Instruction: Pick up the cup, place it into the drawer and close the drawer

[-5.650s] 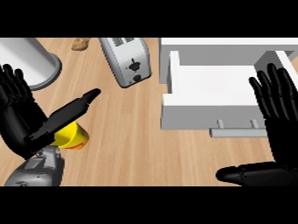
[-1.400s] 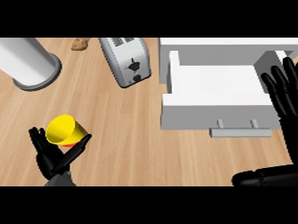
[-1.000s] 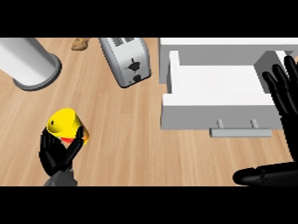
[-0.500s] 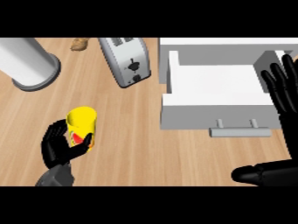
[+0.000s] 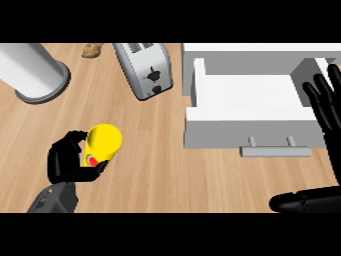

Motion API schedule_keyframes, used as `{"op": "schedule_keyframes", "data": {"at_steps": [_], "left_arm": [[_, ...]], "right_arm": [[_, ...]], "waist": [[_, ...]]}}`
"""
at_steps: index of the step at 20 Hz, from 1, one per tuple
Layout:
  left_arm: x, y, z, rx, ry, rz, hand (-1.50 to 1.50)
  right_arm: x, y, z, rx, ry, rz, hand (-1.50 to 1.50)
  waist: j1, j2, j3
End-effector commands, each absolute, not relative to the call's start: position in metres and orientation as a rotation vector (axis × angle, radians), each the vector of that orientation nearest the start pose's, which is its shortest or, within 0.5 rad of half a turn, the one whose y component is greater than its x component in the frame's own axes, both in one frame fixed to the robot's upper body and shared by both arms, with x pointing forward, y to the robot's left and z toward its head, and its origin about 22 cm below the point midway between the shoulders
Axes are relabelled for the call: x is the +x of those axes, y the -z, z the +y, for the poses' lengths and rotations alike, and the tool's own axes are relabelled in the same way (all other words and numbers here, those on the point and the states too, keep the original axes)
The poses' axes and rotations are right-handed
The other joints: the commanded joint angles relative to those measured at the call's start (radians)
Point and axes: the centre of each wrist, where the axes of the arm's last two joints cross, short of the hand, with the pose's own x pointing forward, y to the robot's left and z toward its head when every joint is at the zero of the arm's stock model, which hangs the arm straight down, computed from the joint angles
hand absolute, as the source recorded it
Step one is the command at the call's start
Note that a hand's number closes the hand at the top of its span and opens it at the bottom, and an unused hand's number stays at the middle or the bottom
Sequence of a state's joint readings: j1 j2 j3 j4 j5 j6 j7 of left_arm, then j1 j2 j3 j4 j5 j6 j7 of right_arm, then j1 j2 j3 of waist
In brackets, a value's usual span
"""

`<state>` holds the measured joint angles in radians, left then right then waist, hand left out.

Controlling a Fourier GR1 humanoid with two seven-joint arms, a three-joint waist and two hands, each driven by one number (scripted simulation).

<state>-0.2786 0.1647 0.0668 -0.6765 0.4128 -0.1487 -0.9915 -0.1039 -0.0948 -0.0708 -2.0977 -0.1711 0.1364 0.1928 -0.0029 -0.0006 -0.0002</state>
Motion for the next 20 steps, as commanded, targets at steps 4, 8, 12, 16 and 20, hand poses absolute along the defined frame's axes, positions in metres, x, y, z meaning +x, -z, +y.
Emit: {"op": "schedule_keyframes", "data": {"at_steps": [4,8,12,16,20], "left_arm": [[0.286,0.070,0.275,-0.243,-0.160,-2.065,1.50],[0.297,0.038,0.241,-0.326,-0.118,-2.073,1.50],[0.329,-0.018,0.229,-0.397,-0.110,-2.075,1.50],[0.313,-0.058,0.204,-0.402,-0.114,-2.085,1.50],[0.328,-0.095,0.180,-0.372,-0.111,-2.116,1.50]], "right_arm": [[0.207,-0.130,-0.249,0.137,-0.139,-1.977,-1.50],[0.206,-0.143,-0.239,0.140,-0.126,-1.994,-1.50],[0.225,-0.151,-0.257,0.147,-0.139,-1.990,-1.50],[0.225,-0.139,-0.256,0.144,-0.149,-1.981,-1.50],[0.208,-0.140,-0.253,0.123,-0.118,-1.980,-1.50]], "waist": [[0.009,-0.004,0.002],[0.006,-0.003,0.001],[0.005,-0.001,0.001],[0.009,-0.002,0.001],[0.000,-0.003,0.001]]}}
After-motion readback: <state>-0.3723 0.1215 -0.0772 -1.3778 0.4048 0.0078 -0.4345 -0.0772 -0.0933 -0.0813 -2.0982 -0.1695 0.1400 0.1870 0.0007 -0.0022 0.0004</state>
